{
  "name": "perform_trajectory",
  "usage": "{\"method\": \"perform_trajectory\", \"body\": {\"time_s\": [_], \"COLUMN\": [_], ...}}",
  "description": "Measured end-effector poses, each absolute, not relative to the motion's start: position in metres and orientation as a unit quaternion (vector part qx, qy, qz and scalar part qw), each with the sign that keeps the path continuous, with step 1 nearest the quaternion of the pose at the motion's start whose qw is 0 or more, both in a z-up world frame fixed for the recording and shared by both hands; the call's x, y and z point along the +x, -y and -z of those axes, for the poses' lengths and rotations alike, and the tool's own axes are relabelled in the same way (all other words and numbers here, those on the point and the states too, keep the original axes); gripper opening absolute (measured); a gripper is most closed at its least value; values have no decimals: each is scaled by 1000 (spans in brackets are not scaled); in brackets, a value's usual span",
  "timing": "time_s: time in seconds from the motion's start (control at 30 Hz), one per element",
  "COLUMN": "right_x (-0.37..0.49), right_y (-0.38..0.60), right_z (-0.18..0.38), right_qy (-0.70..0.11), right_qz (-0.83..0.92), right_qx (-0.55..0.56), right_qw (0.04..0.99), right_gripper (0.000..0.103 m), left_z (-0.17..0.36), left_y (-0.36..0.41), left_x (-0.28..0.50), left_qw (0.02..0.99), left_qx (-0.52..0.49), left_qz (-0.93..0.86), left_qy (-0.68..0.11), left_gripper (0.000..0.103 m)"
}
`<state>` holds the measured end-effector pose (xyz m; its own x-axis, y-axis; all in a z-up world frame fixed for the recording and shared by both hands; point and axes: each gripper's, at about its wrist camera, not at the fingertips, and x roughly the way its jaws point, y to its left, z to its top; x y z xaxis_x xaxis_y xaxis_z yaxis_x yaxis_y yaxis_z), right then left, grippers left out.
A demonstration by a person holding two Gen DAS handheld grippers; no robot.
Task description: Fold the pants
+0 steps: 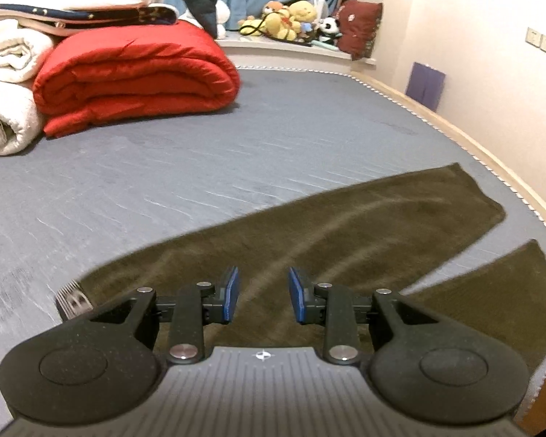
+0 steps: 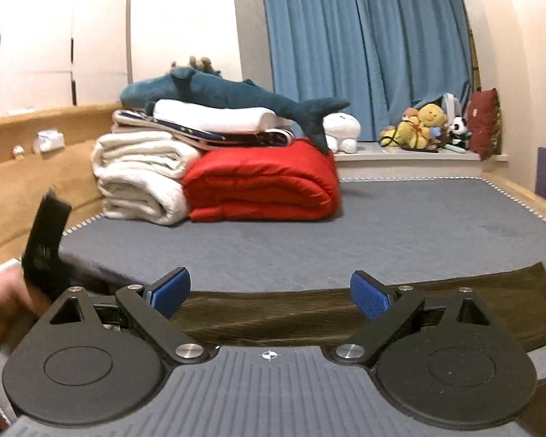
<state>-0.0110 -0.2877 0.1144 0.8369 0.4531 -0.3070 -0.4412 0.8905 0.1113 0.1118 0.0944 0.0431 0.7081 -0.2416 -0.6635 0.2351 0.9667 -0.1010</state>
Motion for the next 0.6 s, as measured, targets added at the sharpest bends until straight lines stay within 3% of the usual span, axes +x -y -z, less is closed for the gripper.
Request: {"method": "perform_trajectory", "body": {"time_s": [0.17, 0.27, 0.3, 0.6], "right_x": [0, 9, 10, 31], "right_y": [296, 302, 303, 321], "right_z": [-112, -107, -106, -95], "right_qy": [-194, -220, -227, -265], "right_qz": [-212, -200, -197, -155], "right_qx": [20, 29, 32, 56], "right_qw": [958, 954, 953, 950], "right_gripper": [95, 95, 95, 96], "left_z": [-22, -1, 6, 69], "left_y": [-133, -151, -155, -168], "left_x": [167, 200, 211, 295], "left_qw": [918, 911, 910, 875], "left_qx": [-6, -13, -11, 13], "left_qz": [96, 76, 68, 74], "left_qy": [-385, -406, -409, -479], "left_gripper": [37, 58, 60, 64]}}
